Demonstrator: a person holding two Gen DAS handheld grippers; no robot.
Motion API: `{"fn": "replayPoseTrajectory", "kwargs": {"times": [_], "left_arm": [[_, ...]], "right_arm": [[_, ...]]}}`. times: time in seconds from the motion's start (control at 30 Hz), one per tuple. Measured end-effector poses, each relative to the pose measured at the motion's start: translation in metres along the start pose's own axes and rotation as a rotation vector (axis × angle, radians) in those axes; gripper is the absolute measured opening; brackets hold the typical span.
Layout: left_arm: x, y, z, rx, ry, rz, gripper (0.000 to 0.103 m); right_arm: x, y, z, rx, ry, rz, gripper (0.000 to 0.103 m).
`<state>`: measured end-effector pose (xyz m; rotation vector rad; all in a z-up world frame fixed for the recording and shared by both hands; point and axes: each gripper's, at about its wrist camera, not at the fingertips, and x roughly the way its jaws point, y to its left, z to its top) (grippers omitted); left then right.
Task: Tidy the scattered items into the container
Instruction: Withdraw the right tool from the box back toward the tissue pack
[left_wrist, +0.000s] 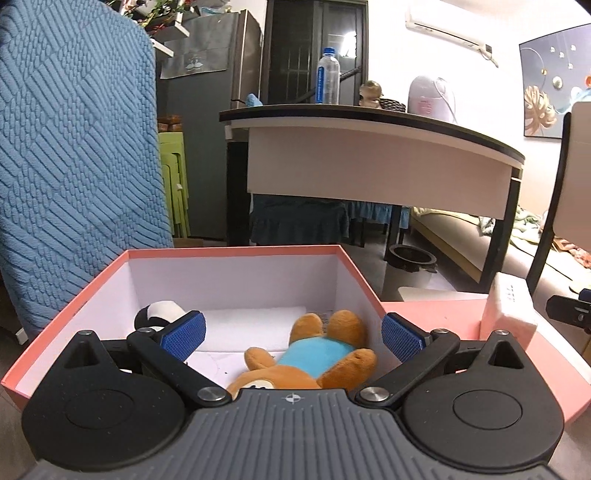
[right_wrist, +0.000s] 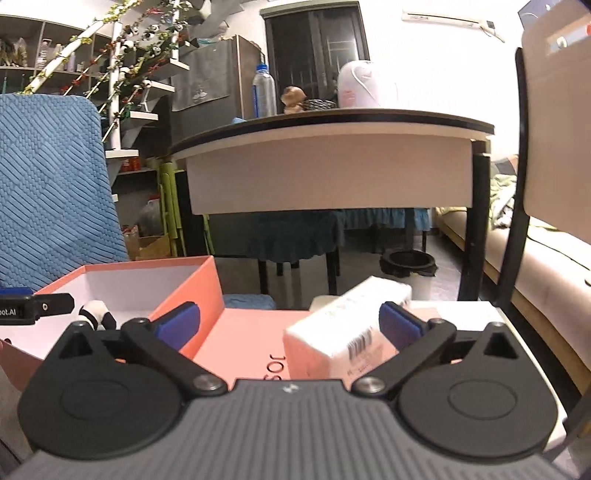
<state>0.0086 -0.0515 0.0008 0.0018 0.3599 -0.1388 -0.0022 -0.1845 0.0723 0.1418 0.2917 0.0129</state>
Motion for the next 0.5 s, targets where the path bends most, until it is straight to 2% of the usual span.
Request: {"fn": "replayPoseTrajectory", "kwargs": {"times": [0.4, 0.5], "left_arm": [[0.003, -0.009, 0.0, 0.007, -0.003, -0.012, 0.102], [0.001, -0.011, 0.0, 0.005, -0.009, -0.035, 0.102]], "right_arm": [[-0.003, -0.01, -0.007, 0.011, -0.008, -0.057, 0.103], [-0.005, -0.012, -0.004, 0.027, -0.025, -0.069, 0.103]]}}
